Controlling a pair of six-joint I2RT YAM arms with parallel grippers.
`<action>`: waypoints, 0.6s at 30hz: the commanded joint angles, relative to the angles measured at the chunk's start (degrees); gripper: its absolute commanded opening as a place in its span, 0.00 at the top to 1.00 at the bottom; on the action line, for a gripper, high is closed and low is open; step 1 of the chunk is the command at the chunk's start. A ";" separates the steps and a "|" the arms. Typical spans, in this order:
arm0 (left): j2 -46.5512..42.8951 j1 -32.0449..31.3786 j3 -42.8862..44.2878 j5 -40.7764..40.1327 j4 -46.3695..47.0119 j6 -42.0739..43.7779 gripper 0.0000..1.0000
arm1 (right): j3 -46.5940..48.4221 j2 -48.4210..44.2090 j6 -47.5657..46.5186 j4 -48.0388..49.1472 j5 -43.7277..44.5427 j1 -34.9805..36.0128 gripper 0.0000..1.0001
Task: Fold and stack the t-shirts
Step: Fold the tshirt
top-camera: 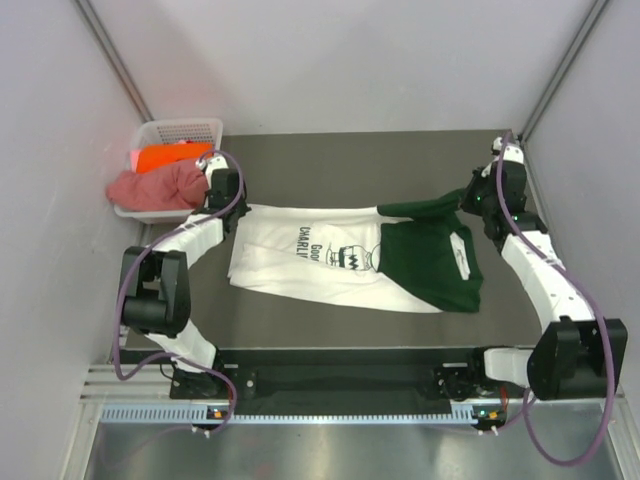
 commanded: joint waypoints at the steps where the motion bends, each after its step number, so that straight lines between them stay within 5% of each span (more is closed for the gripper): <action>1: -4.22 -0.27 -2.28 -1.71 4.25 -0.44 1.00 | -3.09 -6.49 -0.89 1.50 6.05 1.91 1.00; 18: -10.91 -0.80 -16.43 -0.57 12.50 -4.75 1.00 | -24.18 -27.67 6.32 0.71 20.74 12.02 1.00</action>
